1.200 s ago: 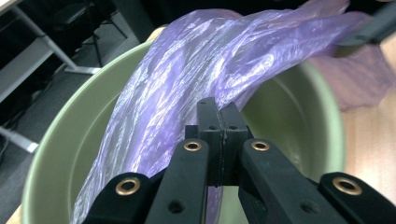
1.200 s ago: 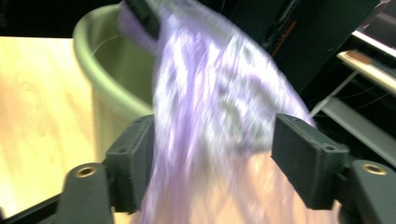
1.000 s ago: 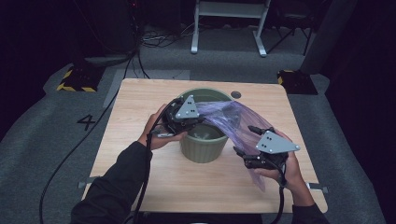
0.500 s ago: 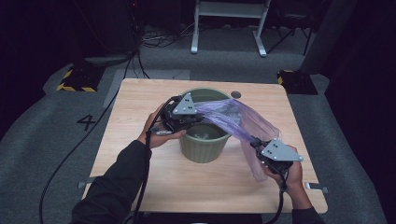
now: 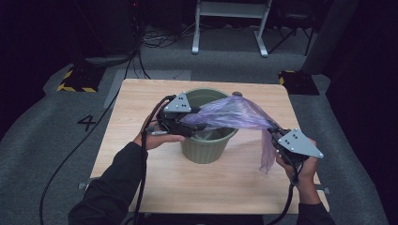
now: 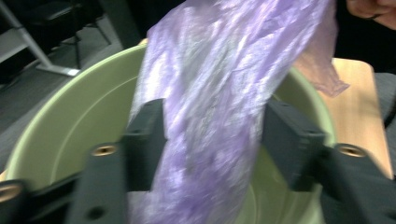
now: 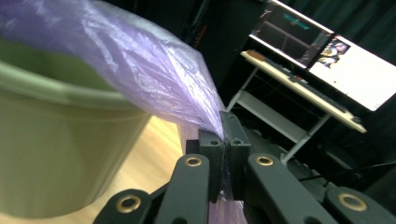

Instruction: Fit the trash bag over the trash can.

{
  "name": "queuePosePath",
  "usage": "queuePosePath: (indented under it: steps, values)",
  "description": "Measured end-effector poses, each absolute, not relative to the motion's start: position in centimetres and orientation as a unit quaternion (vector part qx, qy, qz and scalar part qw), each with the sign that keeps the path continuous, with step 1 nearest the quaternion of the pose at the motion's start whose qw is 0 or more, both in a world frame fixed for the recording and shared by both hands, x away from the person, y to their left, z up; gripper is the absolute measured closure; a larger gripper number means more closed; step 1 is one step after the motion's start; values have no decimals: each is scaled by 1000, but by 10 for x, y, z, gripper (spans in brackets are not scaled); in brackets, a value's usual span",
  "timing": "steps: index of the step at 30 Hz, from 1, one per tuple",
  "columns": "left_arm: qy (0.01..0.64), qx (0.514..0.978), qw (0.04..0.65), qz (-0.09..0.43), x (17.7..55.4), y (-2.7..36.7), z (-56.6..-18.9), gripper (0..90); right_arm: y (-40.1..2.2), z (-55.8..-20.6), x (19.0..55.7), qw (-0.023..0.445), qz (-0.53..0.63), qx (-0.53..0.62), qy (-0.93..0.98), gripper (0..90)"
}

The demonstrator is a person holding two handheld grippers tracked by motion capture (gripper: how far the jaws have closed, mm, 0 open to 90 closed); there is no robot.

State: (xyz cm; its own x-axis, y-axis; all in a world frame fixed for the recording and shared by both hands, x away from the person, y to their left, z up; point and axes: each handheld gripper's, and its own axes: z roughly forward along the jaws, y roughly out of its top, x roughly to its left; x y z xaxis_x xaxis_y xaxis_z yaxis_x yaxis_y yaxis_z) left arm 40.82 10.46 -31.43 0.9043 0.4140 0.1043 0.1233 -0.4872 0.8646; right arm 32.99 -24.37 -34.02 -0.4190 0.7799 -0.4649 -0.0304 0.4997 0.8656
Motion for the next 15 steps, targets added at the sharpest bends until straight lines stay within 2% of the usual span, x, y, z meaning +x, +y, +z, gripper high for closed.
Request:
queuePosePath:
  steps: [3,15]
  values:
    - [165,847,479,160,410,103,-314,296,-243,-332,332,484,427,263,717,897]
    - [156,838,501,152,407,93,-308,222,-213,-313,341,502,409,227,728,894]
